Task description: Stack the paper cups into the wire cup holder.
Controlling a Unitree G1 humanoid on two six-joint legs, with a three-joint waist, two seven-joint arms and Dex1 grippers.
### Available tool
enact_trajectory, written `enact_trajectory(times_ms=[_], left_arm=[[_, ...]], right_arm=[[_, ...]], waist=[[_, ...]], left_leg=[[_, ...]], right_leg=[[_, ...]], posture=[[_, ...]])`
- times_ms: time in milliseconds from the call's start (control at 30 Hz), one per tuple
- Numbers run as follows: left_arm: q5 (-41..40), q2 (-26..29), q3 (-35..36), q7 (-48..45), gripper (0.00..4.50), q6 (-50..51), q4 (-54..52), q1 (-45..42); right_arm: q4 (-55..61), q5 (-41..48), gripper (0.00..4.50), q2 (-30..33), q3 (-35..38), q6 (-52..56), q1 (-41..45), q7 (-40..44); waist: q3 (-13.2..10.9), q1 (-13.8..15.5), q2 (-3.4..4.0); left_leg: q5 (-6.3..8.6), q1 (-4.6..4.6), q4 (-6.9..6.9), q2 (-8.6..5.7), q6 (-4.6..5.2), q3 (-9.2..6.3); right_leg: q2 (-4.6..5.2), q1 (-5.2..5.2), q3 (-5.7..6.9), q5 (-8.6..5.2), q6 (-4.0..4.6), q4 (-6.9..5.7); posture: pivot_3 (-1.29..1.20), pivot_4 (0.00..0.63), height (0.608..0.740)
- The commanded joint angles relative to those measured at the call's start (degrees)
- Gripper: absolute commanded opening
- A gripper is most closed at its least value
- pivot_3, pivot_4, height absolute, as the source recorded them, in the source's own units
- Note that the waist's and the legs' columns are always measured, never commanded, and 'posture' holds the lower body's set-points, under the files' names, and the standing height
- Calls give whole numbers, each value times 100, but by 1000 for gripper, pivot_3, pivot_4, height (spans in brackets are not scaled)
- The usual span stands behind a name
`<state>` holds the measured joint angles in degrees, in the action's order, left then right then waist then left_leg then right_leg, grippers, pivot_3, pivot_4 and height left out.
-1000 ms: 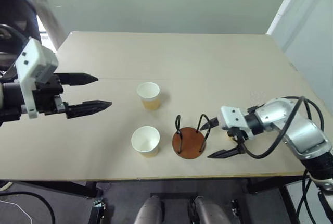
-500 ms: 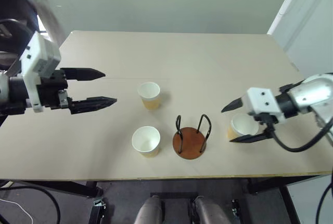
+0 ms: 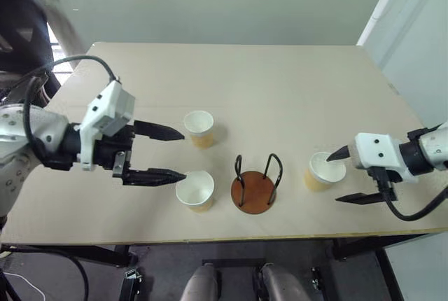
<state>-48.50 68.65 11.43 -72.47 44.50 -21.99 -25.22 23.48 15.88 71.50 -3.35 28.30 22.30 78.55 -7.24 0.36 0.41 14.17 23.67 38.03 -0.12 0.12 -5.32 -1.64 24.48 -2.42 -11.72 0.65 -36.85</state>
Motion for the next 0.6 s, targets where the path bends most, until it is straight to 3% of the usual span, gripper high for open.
enact_trajectory(times_ms=[33, 333, 433, 600], left_arm=[[-131, 114, 171, -38, 4500, 86, -221, -73], [-235, 257, 490, 81, 4500, 295, -438, 157], [-272, 277, 621, 136, 4500, 363, -517, 256], [-332, 302, 825, 228, 4500, 439, -611, 432]], right_arm=[[2, -114, 4489, -83, -87, -75, -9, -104], [-498, -550, 4489, -489, -631, -416, 77, -159], [-775, -750, 3868, -578, -768, -622, 152, -134], [-1093, -908, 2095, -693, -864, -851, 371, -35]], waist=[[0, 1, 1], [-1, 0, 1], [-2, 0, 1], [-2, 0, 2]], left_leg=[[-1, 0, 0, 0, 2, 0], [-4, -2, 1, -1, 8, 1], [-5, -3, 1, -1, 11, 1], [-6, -4, 1, -1, 11, 1]], right_leg=[[0, -1, -1, 1, -4, 1], [0, -5, -5, 6, -14, 1], [0, -5, -5, 8, -16, 0], [0, -7, -5, 8, -15, 0]], posture=[[0, 150, 740], [0, 150, 740], [0, 150, 740], [0, 150, 740]])
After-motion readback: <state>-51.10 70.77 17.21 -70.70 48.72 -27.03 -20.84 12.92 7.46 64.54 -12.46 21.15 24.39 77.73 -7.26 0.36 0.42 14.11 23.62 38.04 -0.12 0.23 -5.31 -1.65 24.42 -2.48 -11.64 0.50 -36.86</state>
